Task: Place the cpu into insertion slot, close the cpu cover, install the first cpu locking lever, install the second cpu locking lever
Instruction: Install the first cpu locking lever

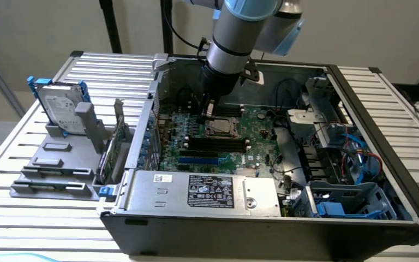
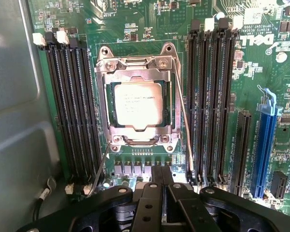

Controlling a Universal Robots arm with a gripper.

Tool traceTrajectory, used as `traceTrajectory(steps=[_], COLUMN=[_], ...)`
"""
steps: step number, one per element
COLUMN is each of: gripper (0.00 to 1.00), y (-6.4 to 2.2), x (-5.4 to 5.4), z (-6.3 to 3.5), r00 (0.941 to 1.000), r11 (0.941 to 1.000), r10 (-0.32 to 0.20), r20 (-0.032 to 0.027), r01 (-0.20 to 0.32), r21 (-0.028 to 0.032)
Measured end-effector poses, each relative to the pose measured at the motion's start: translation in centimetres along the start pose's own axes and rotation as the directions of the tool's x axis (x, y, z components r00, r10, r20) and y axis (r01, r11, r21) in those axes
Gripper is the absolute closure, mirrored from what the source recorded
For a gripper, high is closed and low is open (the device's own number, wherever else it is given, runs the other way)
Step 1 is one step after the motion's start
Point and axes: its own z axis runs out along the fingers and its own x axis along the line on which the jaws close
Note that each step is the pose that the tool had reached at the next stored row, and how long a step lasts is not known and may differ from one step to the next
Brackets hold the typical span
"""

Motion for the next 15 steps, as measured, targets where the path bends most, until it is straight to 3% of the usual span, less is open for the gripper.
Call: traceTrajectory(steps=[10,13,15], gripper=[0.89,0.89,0.89], y=[-0.01,-0.06,-0.09], x=[-0.01,-0.08,-0.12], z=[0.01,-0.01,-0.03], r00=[1.0,0.9999,0.9998], r11=[1.0,0.9998,0.9994], r10=[0.001,0.011,0.019], r20=[-0.0006,-0.0053,-0.0091], r01=[-0.001,-0.011,-0.019], r21=[0.001,0.0148,0.0283])
